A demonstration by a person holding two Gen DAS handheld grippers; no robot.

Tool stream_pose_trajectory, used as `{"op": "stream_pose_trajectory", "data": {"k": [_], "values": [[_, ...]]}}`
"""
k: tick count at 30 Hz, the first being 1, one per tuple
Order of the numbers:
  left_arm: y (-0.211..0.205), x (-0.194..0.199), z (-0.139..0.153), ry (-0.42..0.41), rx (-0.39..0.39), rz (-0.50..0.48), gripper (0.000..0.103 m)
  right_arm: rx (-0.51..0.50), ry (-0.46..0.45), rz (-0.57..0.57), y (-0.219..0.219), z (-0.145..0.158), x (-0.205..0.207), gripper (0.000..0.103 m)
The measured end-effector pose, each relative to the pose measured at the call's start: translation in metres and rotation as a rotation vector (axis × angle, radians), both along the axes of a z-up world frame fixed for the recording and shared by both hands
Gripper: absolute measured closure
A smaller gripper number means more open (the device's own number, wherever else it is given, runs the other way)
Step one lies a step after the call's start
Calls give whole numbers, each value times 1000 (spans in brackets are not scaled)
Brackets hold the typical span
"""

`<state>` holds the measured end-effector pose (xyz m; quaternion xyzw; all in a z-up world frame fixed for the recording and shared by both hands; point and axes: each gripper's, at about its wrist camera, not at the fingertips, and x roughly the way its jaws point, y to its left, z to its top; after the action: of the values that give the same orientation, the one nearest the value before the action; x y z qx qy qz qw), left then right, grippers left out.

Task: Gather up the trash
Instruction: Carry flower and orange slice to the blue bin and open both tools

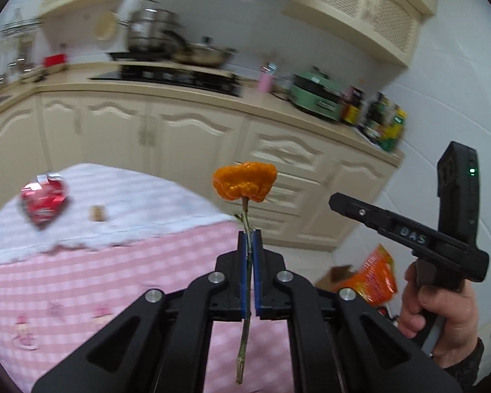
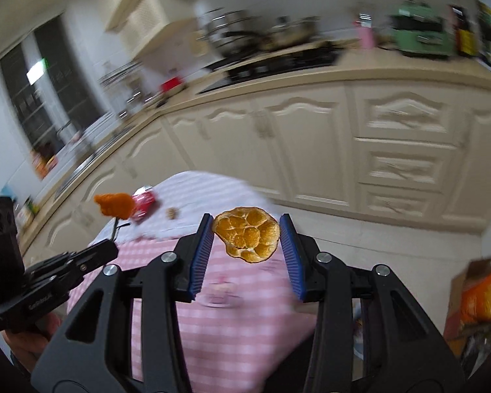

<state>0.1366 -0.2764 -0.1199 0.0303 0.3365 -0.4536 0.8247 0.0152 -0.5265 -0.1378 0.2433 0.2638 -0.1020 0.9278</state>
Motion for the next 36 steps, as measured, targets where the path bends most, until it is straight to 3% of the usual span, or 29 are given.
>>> {"op": "stream_pose_trajectory", "data": {"k": [6,10,14,20,28,29,30,31,32,33,36], "values": [[-98,-32,-43,93,85,-185,100,85,88,-194,-74,-48,-52,62],[-151,-43,-82,174,165,-259,100,201,160,-296,-116,-99,-83,62],[-197,-50,-117,254,239,-315,100,278,185,-348,-138,-130,-101,62],[-243,-54,-178,407,337,-347,100,359,228,-387,-160,-169,-104,62],[-278,-50,-228,475,421,-336,98,454,255,-402,-179,-205,-101,61],[-282,-48,-229,482,424,-337,95,467,259,-407,-181,-210,-101,55],[-284,-45,-232,489,431,-331,73,473,264,-416,-182,-212,-101,36],[-284,-40,-234,498,423,-310,49,477,269,-434,-184,-216,-102,27],[-281,-35,-232,497,409,-286,43,483,272,-451,-186,-219,-103,14],[-284,-33,-232,491,406,-271,38,493,278,-466,-188,-222,-105,8],[-280,-25,-228,468,415,-238,24,493,300,-490,-189,-227,-107,6]]}}
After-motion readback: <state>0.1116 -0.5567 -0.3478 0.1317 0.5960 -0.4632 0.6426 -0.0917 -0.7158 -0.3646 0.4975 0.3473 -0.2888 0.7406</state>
